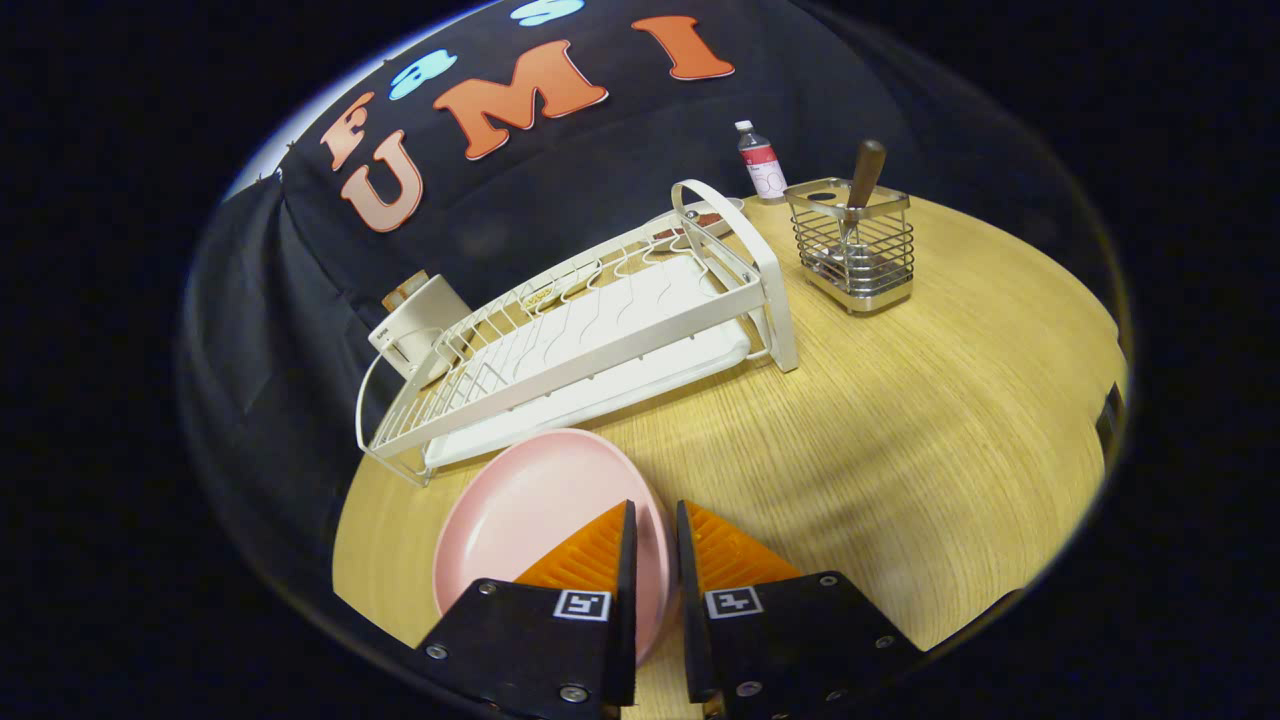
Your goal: Take the plate from the dish rack, then take the spoon from the basket and place it into the plate.
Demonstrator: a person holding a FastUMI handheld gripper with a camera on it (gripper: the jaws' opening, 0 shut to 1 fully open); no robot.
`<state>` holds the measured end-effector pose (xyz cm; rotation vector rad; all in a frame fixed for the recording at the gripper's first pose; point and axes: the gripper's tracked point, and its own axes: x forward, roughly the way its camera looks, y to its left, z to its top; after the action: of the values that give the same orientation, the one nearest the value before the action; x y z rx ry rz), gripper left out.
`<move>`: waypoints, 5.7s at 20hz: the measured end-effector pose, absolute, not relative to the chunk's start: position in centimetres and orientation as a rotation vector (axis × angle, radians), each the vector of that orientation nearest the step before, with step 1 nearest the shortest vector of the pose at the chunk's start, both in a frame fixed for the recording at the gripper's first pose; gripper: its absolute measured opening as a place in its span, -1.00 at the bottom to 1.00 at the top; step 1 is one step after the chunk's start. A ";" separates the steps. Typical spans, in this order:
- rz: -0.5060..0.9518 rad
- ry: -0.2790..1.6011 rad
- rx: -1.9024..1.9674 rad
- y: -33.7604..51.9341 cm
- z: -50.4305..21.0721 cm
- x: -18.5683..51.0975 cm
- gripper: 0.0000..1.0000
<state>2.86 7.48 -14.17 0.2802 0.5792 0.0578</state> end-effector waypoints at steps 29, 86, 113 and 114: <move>-0.185 0.082 -0.052 -9.4 0.8 10.2 0.47; -0.023 -0.131 -0.091 3.7 5.0 -1.5 -0.88; 0.158 0.003 -0.127 18.4 -5.8 0.2 -0.67; 0.160 0.011 -0.128 18.4 -6.0 0.1 -0.60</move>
<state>0.13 18.41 -5.98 -0.1282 0.0111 0.1601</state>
